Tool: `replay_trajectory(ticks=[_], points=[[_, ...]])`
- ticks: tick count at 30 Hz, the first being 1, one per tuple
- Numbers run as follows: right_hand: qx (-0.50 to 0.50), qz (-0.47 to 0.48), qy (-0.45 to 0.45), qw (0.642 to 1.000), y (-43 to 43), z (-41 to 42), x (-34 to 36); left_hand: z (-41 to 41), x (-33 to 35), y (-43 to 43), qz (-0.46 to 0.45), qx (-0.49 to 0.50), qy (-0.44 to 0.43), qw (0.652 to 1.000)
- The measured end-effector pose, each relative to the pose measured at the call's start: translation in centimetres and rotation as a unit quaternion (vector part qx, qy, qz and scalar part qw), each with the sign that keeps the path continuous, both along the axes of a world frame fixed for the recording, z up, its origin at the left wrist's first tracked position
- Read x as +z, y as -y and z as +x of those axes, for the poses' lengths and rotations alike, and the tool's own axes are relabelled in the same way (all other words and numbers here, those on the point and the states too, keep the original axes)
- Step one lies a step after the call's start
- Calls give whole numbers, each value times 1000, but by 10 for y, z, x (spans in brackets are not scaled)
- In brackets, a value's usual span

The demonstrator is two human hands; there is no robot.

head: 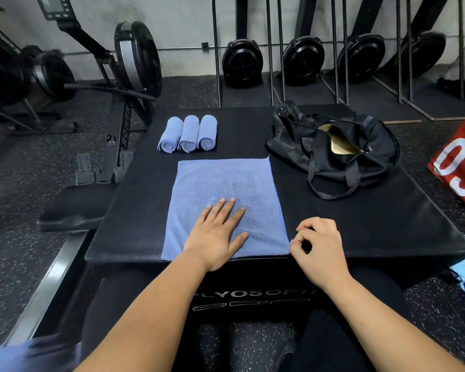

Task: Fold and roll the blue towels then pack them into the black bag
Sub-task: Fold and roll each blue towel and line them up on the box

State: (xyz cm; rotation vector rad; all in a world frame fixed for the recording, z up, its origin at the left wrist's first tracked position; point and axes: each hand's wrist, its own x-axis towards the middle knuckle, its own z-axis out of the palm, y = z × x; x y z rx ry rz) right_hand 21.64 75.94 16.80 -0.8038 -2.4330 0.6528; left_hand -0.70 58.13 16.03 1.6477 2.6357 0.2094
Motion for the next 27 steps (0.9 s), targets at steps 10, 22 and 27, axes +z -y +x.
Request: replay_trajectory(ticks=[10, 22, 27], points=[[158, 209, 189, 946, 41, -54, -8, -1, -1, 10, 130, -23, 52, 990], [140, 267, 245, 922, 39, -23, -10, 1, -3, 57, 9, -50, -52, 997], [198, 298, 239, 903, 32, -24, -19, -3, -11, 77, -41, -56, -105, 992]])
